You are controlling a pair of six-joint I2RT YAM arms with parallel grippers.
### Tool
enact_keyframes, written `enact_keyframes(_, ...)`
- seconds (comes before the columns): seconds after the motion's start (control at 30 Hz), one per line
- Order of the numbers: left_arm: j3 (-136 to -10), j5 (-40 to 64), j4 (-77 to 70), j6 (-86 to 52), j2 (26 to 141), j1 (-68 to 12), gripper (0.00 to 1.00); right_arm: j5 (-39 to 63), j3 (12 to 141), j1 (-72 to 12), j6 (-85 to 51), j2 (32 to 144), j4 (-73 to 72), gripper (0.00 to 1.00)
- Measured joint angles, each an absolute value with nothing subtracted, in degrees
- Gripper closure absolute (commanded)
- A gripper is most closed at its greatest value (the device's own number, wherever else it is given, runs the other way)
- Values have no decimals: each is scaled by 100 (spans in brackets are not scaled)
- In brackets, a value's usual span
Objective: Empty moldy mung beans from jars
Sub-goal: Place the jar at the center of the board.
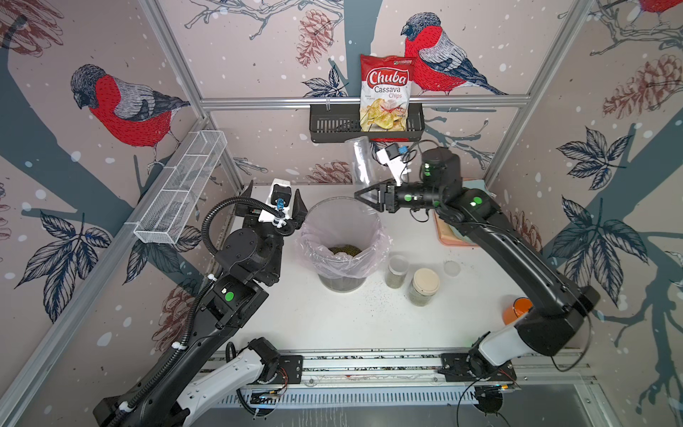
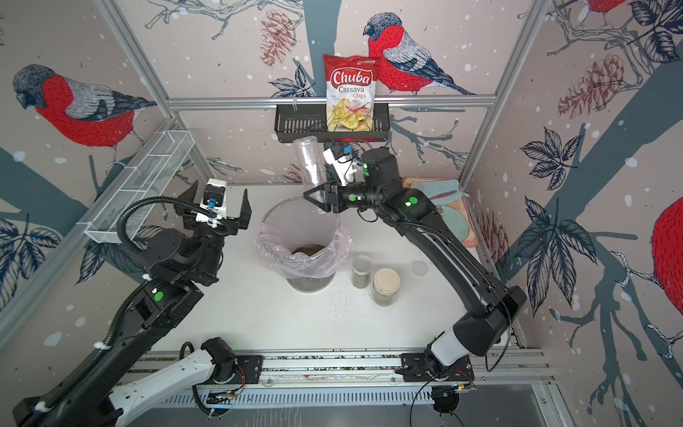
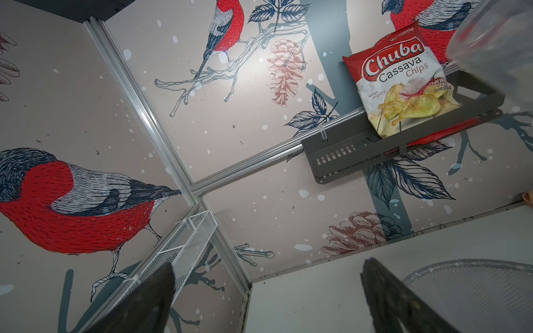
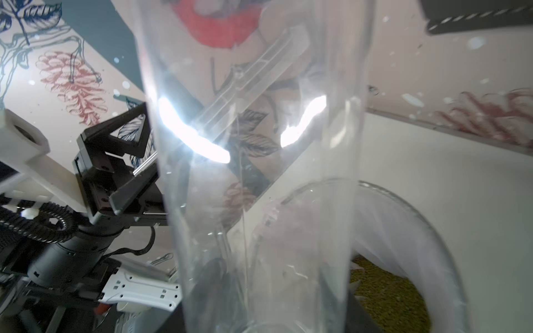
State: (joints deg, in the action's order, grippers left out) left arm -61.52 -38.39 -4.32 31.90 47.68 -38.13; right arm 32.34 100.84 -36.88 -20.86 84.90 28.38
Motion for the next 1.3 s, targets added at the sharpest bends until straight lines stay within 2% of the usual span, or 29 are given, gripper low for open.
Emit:
enact_keyframes(0.23, -6298, -3470, -390, 2620, 5006, -3588, 2, 2421, 9391, -2167, -1942, 7605, 3509, 73)
enact_keyframes(0.47, -6329, -3245, -375, 2137, 5245, -3415, 2, 1173, 8221, -812, -1951, 6976, 4163, 73)
enact_keyframes(0.67, -6353, -2847, -373, 1450, 5422, -3175, 1, 449, 7395, -427, -2215, 6700, 4224, 73)
enact_keyframes(0.93, -6770, -2698, 51, -711, 5878, -2329, 1, -283, 6143, -255, -2895, 6536, 4276, 74)
enact_keyframes(1.1, -7067, -2657, 574, -1264, 6294, -2182, 1, -528, 5419, -224, -3210, 6458, 4357, 75)
enact_keyframes(1.3, -6777, -2270, 620, -1509, 6158, -1994, 1, -521, 4528, -224, -3623, 6547, 4335, 75)
